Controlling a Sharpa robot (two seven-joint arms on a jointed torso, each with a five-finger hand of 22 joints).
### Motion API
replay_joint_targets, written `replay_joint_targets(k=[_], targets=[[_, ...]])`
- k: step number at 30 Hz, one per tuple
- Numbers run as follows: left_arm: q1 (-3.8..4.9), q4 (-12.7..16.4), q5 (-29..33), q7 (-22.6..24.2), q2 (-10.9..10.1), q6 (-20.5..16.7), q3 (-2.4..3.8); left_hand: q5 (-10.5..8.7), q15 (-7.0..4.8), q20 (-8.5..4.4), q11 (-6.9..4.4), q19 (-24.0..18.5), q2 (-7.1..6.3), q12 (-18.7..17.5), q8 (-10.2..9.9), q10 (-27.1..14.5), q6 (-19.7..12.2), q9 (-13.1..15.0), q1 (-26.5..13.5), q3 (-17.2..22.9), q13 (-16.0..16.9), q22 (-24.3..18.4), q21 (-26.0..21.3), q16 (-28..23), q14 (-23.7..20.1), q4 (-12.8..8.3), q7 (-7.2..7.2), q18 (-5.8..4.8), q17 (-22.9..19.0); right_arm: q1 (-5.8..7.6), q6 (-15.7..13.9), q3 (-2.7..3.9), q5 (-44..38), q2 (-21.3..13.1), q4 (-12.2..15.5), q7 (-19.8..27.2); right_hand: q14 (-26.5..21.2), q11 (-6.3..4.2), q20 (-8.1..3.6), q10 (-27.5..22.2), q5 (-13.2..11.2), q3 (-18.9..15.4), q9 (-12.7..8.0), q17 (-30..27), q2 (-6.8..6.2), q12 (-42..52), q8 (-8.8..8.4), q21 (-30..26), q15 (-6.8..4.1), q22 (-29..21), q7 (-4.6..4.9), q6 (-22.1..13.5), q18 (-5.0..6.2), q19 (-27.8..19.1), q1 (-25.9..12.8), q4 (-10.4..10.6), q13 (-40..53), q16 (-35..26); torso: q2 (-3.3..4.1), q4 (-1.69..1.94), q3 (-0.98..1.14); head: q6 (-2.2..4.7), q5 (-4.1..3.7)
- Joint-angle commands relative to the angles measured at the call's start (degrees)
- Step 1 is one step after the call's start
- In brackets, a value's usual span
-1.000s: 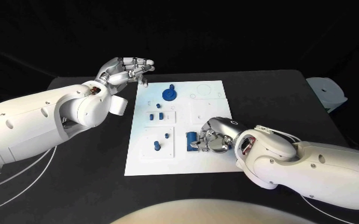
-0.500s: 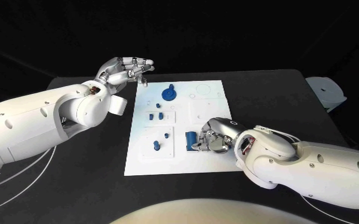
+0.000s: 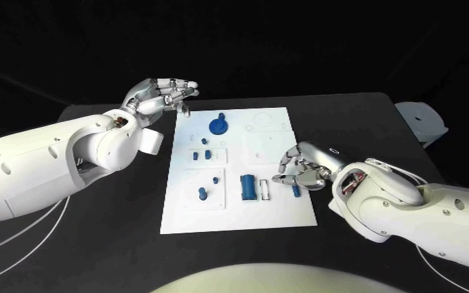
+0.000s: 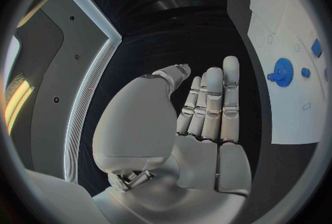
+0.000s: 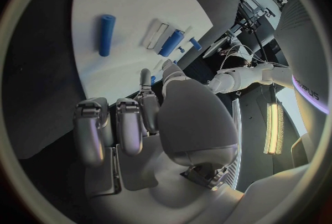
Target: Assemble the parts on the task board
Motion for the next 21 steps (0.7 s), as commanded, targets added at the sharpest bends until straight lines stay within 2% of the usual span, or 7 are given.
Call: replay_joint_targets(k=[1, 3, 7, 12, 17, 21], targets=[[0.04, 0.4, 0.2, 0.4, 0.0, 0.6, 0.03, 0.15, 0.08, 0.56, 0.07, 0.0, -0.11, 0.3, 0.2, -0.5, -0.5, -0.1, -0.5, 0.3, 0.1, -0.1, -0.3, 0.2, -0.4, 0.1, 0.43, 0.87, -0.1, 0.15, 0.2, -0.06, 1.0, -1.5, -0.3, 1.5, 4.7, 0.48, 0.60, 0.0, -0.2, -0.4, -0.3, 8.9, -0.15, -0.2, -0.47, 0.3, 0.47, 15.1, 0.03, -0.4, -0.82, 6.0, 1.2, -0.1, 5.4, -0.2, 0.15, -0.12, -0.08, 0.15, -0.37], [0.04, 0.4, 0.2, 0.4, 0.0, 0.6, 0.03, 0.15, 0.08, 0.57, 0.07, 0.0, -0.12, 0.3, 0.2, -0.5, -0.5, -0.1, -0.5, 0.3, 0.1, -0.1, -0.3, 0.2, -0.4, 0.1, 0.43, 0.87, -0.1, 0.16, 1.3, -0.11, 0.5, -2.8, -0.6, 1.1, 4.7, 0.63, 0.73, -0.1, -0.1, -0.5, -0.6, 9.0, -0.26, -0.3, -0.95, 0.3, 0.59, 15.1, 0.23, -0.5, -0.82, 6.0, 1.9, 0.0, 5.4, -0.1, 0.14, -0.13, -0.13, 0.17, -0.50], [0.04, 0.5, 0.2, 0.4, 0.0, 0.6, 0.03, 0.15, 0.07, 0.56, 0.06, 0.0, -0.10, 0.3, 0.2, -0.5, -0.5, -0.1, -0.4, 0.3, 0.1, -0.1, -0.3, 0.2, -0.4, 0.1, 0.42, 0.87, -0.1, -0.14, 2.9, -0.20, 0.0, -4.0, -0.9, 0.2, 4.7, 0.91, 0.96, -0.1, 0.2, -0.3, -1.1, 9.3, 0.28, -0.3, -1.86, 0.3, 0.84, 15.1, 0.54, -0.9, -0.82, 6.0, 2.5, 0.1, 5.5, -0.1, 0.18, -0.10, -0.10, 0.16, -0.51], [0.04, 0.5, 0.1, 0.3, -0.1, 0.5, 0.03, 0.16, 0.07, 0.56, 0.06, 0.0, -0.10, 0.4, 0.2, -0.5, -0.5, -0.1, -0.4, 0.4, 0.1, -0.1, -0.3, 0.2, -0.4, 0.0, 0.41, 0.87, -0.1, -0.81, 4.3, -0.25, -1.5, -4.7, -0.9, -1.8, 4.8, 0.92, 1.10, 0.7, -0.7, -0.4, -1.2, 9.6, 0.77, 1.5, -1.96, 0.3, 0.90, 15.1, 0.48, 0.0, -0.82, 6.0, 2.2, 0.3, 6.4, 0.1, 0.18, 0.07, -0.13, 0.04, -0.48], [0.04, 0.6, -0.1, 0.3, -0.2, 0.4, 0.03, 0.16, 0.07, 0.57, 0.06, 0.0, -0.11, 0.4, 0.2, -0.5, -0.6, -0.1, -0.4, 0.4, 0.1, -0.1, -0.3, 0.2, -0.4, 0.0, 0.41, 0.87, -0.1, -1.43, 4.9, -0.28, -3.0, -4.9, -1.1, -3.5, 4.9, 0.85, 1.11, 0.8, -0.6, -0.8, -1.1, 9.8, 0.90, 1.5, -1.90, 0.3, 0.85, 15.1, 0.39, 0.5, -0.82, 6.0, 1.3, 0.4, 6.5, 0.1, 0.15, -0.04, -0.22, -0.02, -0.62], [0.04, 0.6, -0.1, 0.3, -0.2, 0.4, 0.03, 0.16, 0.06, 0.57, 0.06, 0.0, -0.12, 0.4, 0.2, -0.6, -0.6, -0.1, -0.4, 0.4, 0.1, -0.1, -0.3, 0.2, -0.4, 0.0, 0.42, 0.86, -0.1, -2.04, 4.9, -0.29, -3.8, -4.5, -1.3, -4.2, 4.9, 0.87, 1.12, 0.8, -0.7, -1.3, -1.0, 9.8, 0.84, 1.6, -2.00, 0.3, 0.86, 15.1, 0.40, 0.6, -0.82, 6.0, 0.5, 0.4, 6.5, 0.2, 0.16, -0.07, -0.14, -0.07, -0.49]])
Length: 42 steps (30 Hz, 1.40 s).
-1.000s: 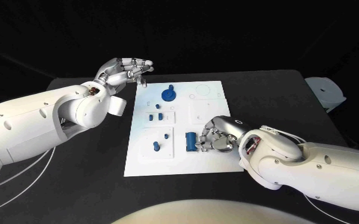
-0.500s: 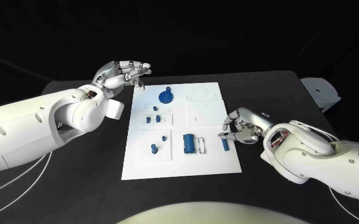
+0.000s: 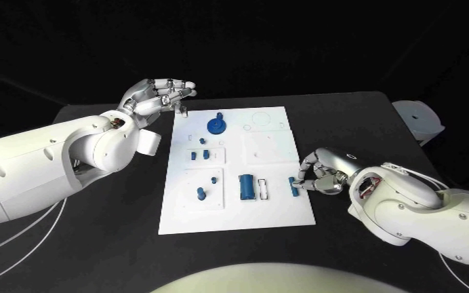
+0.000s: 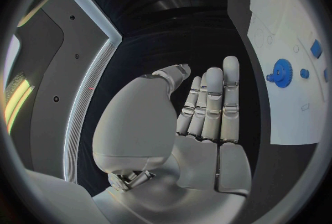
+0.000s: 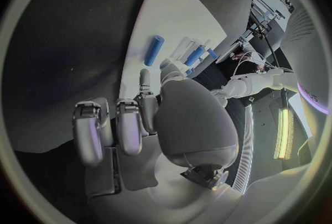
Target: Assemble the parts on the task board
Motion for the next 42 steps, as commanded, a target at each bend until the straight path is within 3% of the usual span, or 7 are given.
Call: replay_joint_targets(k=[1, 17, 23, 24, 31, 35, 42], targets=[[0.05, 0.2, -0.1, 0.3, 0.1, 0.4, 0.04, 0.16, 0.06, 0.57, -0.16, 0.0, -0.12, 0.4, 0.2, -0.3, -0.6, -0.1, -0.4, 0.4, 0.1, -0.1, -0.3, 0.2, -0.4, 0.0, 0.41, 0.86, -0.1, -0.46, 1.8, -0.03, -2.5, 0.4, -0.1, -2.2, 4.9, -0.10, 0.29, 0.3, -0.2, -0.2, 0.1, 9.8, -0.25, 0.0, -0.19, 0.3, 0.44, 15.1, 0.03, 0.5, -0.82, 6.0, -1.0, 0.0, 6.4, 0.2, -0.01, -0.04, 0.04, -0.04, 0.11], [0.05, 0.2, -0.1, 0.2, 0.0, 0.5, 0.04, 0.16, 0.06, 0.57, -0.16, 0.0, -0.12, 0.4, 0.2, -0.3, -0.6, -0.1, -0.4, 0.4, 0.1, -0.1, -0.3, 0.2, -0.4, 0.0, 0.41, 0.86, -0.1, -1.99, 2.9, -0.07, -3.7, 2.8, -1.4, -2.9, 4.9, -0.29, 0.25, 0.4, 0.5, -0.1, 0.2, 9.9, 0.17, 0.1, -0.26, 0.3, 0.33, 15.1, -0.21, 0.7, -0.82, 6.0, -0.5, -0.3, 6.5, 0.2, -0.02, -0.01, 0.08, -0.31, 0.20], [0.05, 0.2, -0.1, 0.2, 0.0, 0.5, 0.04, 0.16, 0.07, 0.60, -0.15, 0.0, -0.10, 0.5, 0.3, -0.4, -0.6, -0.1, -0.5, 0.4, 0.1, -0.1, -0.3, 0.3, -0.5, 0.0, 0.42, 0.86, -0.1, -2.23, 3.7, -0.12, -5.7, 3.8, -2.0, -3.0, 4.9, -0.63, 0.00, 0.4, -0.1, 1.2, 0.4, 10.1, 0.48, 0.2, -0.35, 0.3, 0.02, 15.1, -0.55, 1.1, -0.82, 6.0, 2.6, -0.8, 6.6, 0.2, 0.01, 0.08, 0.05, -0.37, 0.05], [0.05, 0.2, -0.1, 0.1, 0.0, 0.6, 0.04, 0.15, 0.10, 0.61, -0.14, 0.0, -0.02, 0.6, 0.3, -0.4, -0.6, -0.1, -0.6, 0.4, 0.1, -0.1, -0.3, 0.3, -0.5, 0.2, 0.44, 0.85, -0.1, -2.38, 4.1, -0.13, -6.7, 3.9, -2.1, -2.8, 4.9, -0.74, -0.14, 0.3, -2.8, 2.6, 0.4, 10.1, 0.45, 0.1, -0.56, 0.3, -0.09, 15.1, -0.65, 1.1, -0.82, 6.0, 4.8, -1.3, 6.6, 0.2, 0.00, 0.10, 0.03, -0.43, -0.01], [0.05, 0.3, 0.0, 0.1, 0.0, 0.6, 0.04, 0.18, 0.15, 0.66, -0.12, 0.0, 0.24, 0.7, 0.4, -0.6, -0.6, -0.2, -1.1, 0.4, 0.1, -0.2, -0.4, 0.3, -0.5, 0.5, 0.46, 0.85, -0.2, -3.03, 6.3, -0.15, -13.8, 4.5, -2.7, -3.1, 5.0, -0.88, -0.34, 0.2, -3.9, 9.0, 0.3, 10.5, -1.12, 0.3, -1.26, 0.3, -0.25, 15.1, -0.80, 2.0, -0.82, 6.0, 10.7, -3.0, 6.8, 0.4, -0.09, 0.00, -0.02, -0.27, -0.05], [0.05, 0.2, 0.0, 0.1, 0.0, 0.6, 0.04, 0.18, 0.15, 0.66, -0.12, 0.0, 0.24, 0.7, 0.4, -0.6, -0.6, -0.2, -1.1, 0.4, 0.1, -0.2, -0.4, 0.3, -0.5, 0.5, 0.46, 0.85, -0.2, -3.13, 7.3, -0.15, -16.3, 4.5, -2.7, -3.4, 5.0, -0.82, -0.32, 0.2, -2.5, 14.0, 0.5, 10.5, -2.77, 0.2, -1.45, 0.3, -0.17, 15.1, -0.72, 2.5, -0.82, 6.0, 11.3, -3.7, 6.8, 0.4, -0.06, 0.04, 0.03, -0.24, -0.11], [0.05, 0.2, 0.0, 0.0, 0.0, 0.6, 0.04, 0.19, 0.15, 0.66, -0.12, 0.0, 0.29, 0.8, 0.4, -0.6, -0.6, -0.2, -1.1, 0.5, 0.1, -0.2, -0.4, 0.4, -0.5, 0.5, 0.45, 0.86, -0.2, -3.18, 6.0, -0.15, -16.2, 4.4, -1.9, -3.7, 5.0, -1.02, -0.30, 0.4, 0.8, 23.2, 2.3, 10.6, -5.87, 0.2, -0.71, 0.3, -0.17, 15.1, -0.75, 2.3, -0.82, 6.0, 7.0, -5.3, 6.8, 0.3, -0.07, -0.01, 0.10, -0.15, -0.05]])
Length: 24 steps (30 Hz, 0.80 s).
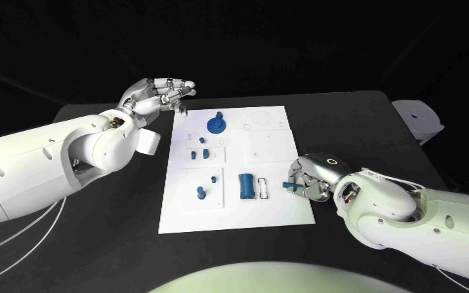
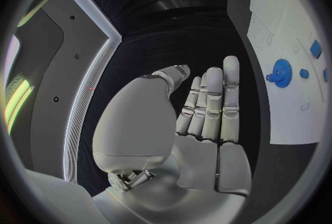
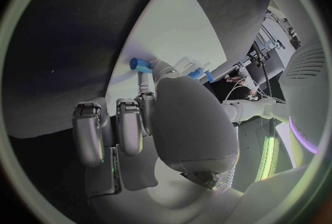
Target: Assemble the parts on the task board
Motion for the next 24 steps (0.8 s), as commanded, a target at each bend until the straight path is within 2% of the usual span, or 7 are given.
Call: replay_joint_targets(k=[1, 3, 8, 11, 17, 24], targets=[[0.05, 0.1, 0.0, 0.2, 0.1, 0.6, 0.04, 0.19, -0.07, 0.24, 0.09, 0.0, 0.06, 0.4, 0.2, -0.4, -0.3, 0.0, -0.4, 0.1, 0.1, 0.0, -0.2, 0.4, -0.3, 0.2, 0.55, 0.86, -0.1, -0.50, 2.2, -0.42, -1.1, -0.2, 0.0, -2.0, 4.9, -0.17, -0.33, 0.1, 2.5, 10.0, 1.2, 10.5, -0.91, 0.4, 0.78, 0.3, -0.31, 15.1, -0.18, -0.3, -0.82, 6.0, -3.3, -7.4, 3.8, 0.3, 0.03, -0.06, 0.09, 0.11, 0.06], [0.05, 0.1, 0.0, 0.2, 0.1, 0.6, 0.04, 0.19, -0.07, 0.24, 0.09, 0.0, 0.06, 0.4, 0.2, -0.4, -0.3, 0.0, -0.4, 0.1, 0.1, 0.0, -0.2, 0.4, -0.3, 0.2, 0.55, 0.86, -0.1, -0.48, 0.7, -0.41, 0.4, -0.2, 0.5, -2.0, 4.9, -0.15, -0.42, 0.2, 3.1, 11.6, 2.0, 10.5, -1.29, 0.4, 1.24, 0.3, -0.41, 15.1, -0.21, -0.6, -0.82, 6.0, -4.8, -7.7, 3.8, 0.3, 0.03, -0.09, 0.11, 0.17, 0.18], [0.04, 0.1, 0.0, 0.2, 0.2, 0.6, 0.04, 0.19, -0.07, 0.24, 0.09, 0.0, 0.06, 0.4, 0.2, -0.4, -0.3, 0.0, -0.4, 0.1, 0.1, 0.0, -0.2, 0.4, -0.3, 0.2, 0.55, 0.86, -0.1, 0.04, -3.8, -0.34, 5.9, -0.2, 1.9, -1.8, 4.9, -0.27, -0.44, 0.3, 3.6, 14.0, 3.0, 10.6, -1.32, 0.3, 1.80, 0.3, -0.44, 15.1, -0.31, -1.1, -0.82, 6.0, -8.1, -7.4, 3.7, 0.3, 0.07, -0.07, 0.08, 0.26, 0.18], [0.04, 0.0, 0.0, 0.2, 0.2, 0.6, 0.04, 0.19, -0.07, 0.24, 0.09, 0.0, 0.06, 0.4, 0.2, -0.4, -0.3, 0.0, -0.4, 0.1, 0.1, 0.0, -0.2, 0.4, -0.3, 0.2, 0.55, 0.86, -0.1, 0.65, -5.7, -0.31, 9.1, 0.2, 2.5, -1.4, 4.9, -0.29, -0.46, 0.4, 3.6, 14.3, 3.2, 10.6, -1.33, 0.5, 1.88, 0.3, -0.45, 15.1, -0.35, -1.1, -0.82, 6.0, -8.4, -7.4, 3.8, 0.3, 0.07, -0.10, 0.07, 0.27, 0.12], [0.04, 0.1, 0.0, 0.2, 0.3, 0.7, 0.04, 0.19, -0.07, 0.24, 0.09, 0.0, 0.06, 0.4, 0.2, -0.4, -0.3, 0.0, -0.4, 0.1, 0.1, 0.0, -0.2, 0.4, -0.3, 0.2, 0.55, 0.86, -0.1, 1.26, -7.4, -0.28, 14.2, 1.7, 2.7, -1.3, 4.9, -0.31, -0.48, 0.3, 3.7, 14.7, 3.3, 10.6, -1.43, 0.3, 2.01, 0.3, -0.48, 15.1, -0.38, -1.2, -0.82, 6.0, -8.8, -7.5, 3.7, 0.3, 0.10, 0.06, 0.04, 0.26, -0.06], [0.04, 0.1, 0.0, 0.1, 0.3, 0.7, 0.04, 0.19, -0.07, 0.24, 0.09, 0.0, 0.06, 0.4, 0.2, -0.4, -0.3, 0.0, -0.4, 0.1, 0.1, 0.0, -0.2, 0.4, -0.3, 0.2, 0.55, 0.86, -0.1, 1.37, -7.8, -0.27, 17.8, 3.9, 1.7, -1.5, 4.9, -0.34, -0.52, 0.3, 3.6, 15.2, 3.7, 10.6, -1.72, 0.2, 2.28, 0.3, -0.51, 15.1, -0.42, -1.1, -0.82, 6.0, -10.0, -7.5, 3.7, 0.3, 0.09, 0.01, -0.03, 0.21, -0.22]])
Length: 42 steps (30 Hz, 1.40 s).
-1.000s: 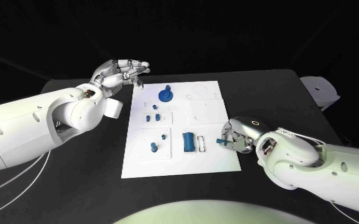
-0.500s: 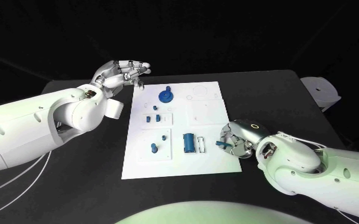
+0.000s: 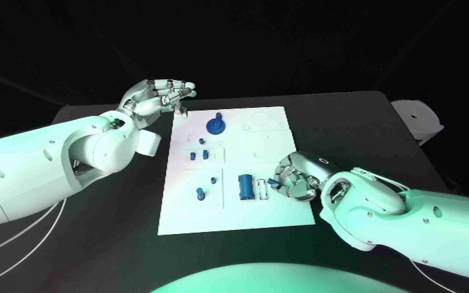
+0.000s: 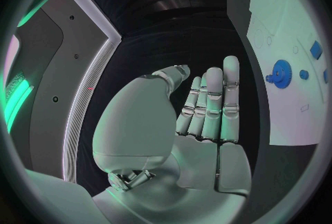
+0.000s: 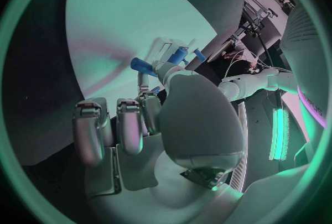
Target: Assemble the parts on the task board
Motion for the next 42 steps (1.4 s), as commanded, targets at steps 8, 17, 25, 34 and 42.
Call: replay_joint_targets(k=[8, 17, 25, 34, 42], targets=[[0.04, 0.3, 0.0, 0.2, 0.1, 0.8, 0.04, 0.20, -0.08, 0.25, 0.09, 0.0, 0.10, 0.5, 0.3, -0.5, -0.4, -0.1, -0.4, 0.2, 0.1, -0.1, -0.2, 0.4, -0.3, 0.1, 0.55, 0.87, -0.1, -0.21, -0.3, -0.01, 6.4, 3.1, -1.9, -0.6, 5.2, -0.20, -0.62, 0.2, -1.3, 4.9, 2.1, 10.8, -0.23, 0.2, 0.89, 0.3, -0.42, 15.1, -0.71, 0.7, -0.82, 6.0, -4.8, -2.6, 7.4, 0.4, 0.03, 0.06, -0.01, -0.16, -0.03], [0.05, 0.3, 0.0, 0.1, 0.0, 0.9, 0.04, 0.20, -0.08, 0.25, 0.09, 0.0, 0.10, 0.5, 0.3, -0.5, -0.4, -0.1, -0.4, 0.2, 0.1, -0.1, -0.2, 0.4, -0.3, 0.1, 0.55, 0.87, -0.1, -0.33, 0.6, -0.02, 7.0, 4.4, -2.8, -0.8, 5.2, -0.41, -0.77, 0.2, -2.1, 5.0, 2.6, 10.8, -0.28, 0.2, 1.52, 0.3, -0.60, 15.1, -0.97, 1.2, -0.82, 6.0, -7.1, -1.8, 7.4, 0.4, 0.03, 0.03, 0.01, -0.29, 0.11], [0.05, 0.4, 0.0, 0.1, 0.0, 0.9, 0.04, 0.20, -0.08, 0.25, 0.09, 0.0, 0.10, 0.5, 0.3, -0.5, -0.4, -0.1, -0.4, 0.2, 0.1, -0.1, -0.2, 0.4, -0.3, 0.1, 0.55, 0.87, -0.1, -0.35, 1.8, -0.02, 7.1, 4.7, -2.9, -0.9, 5.2, -0.56, -0.90, 0.6, -1.8, 4.7, 3.0, 10.9, -0.55, 1.0, 2.10, 0.3, -0.73, 15.1, -1.16, 1.6, -0.82, 6.0, -9.3, -1.0, 7.9, 0.5, 0.00, 0.01, 0.02, -0.51, 0.18], [0.05, 0.4, 0.0, 0.0, -0.1, 1.0, 0.04, 0.19, -0.08, 0.25, 0.10, 0.0, 0.10, 0.6, 0.3, -0.6, -0.4, -0.1, -0.4, 0.3, 0.1, -0.1, -0.3, 0.4, -0.3, 0.1, 0.56, 0.87, -0.2, -0.36, 2.5, -0.02, 6.3, 4.6, -2.8, -1.2, 5.3, -0.67, -1.06, 0.8, 1.5, 3.0, 3.5, 11.0, -0.99, 1.5, 2.71, 0.3, -0.86, 15.1, -1.26, 1.8, -0.82, 6.0, -11.5, -0.2, 8.2, 0.5, -0.03, 0.00, 0.03, -0.61, 0.23], [0.05, 0.3, 0.0, -0.1, 0.0, 1.1, 0.04, 0.19, -0.08, 0.25, 0.10, 0.0, 0.10, 0.6, 0.3, -0.6, -0.4, -0.1, -0.4, 0.3, 0.1, -0.1, -0.3, 0.4, -0.3, 0.1, 0.56, 0.87, -0.2, -0.36, 2.4, -0.01, 5.8, 4.9, -2.9, -1.4, 5.3, -0.68, -1.08, 0.9, 1.5, 2.6, 3.5, 11.0, -0.83, 1.5, 2.82, 0.3, -0.87, 15.1, -1.28, 1.9, -0.82, 6.0, -12.0, 0.2, 8.2, 0.5, 0.00, -0.01, 0.05, -0.66, 0.21]])
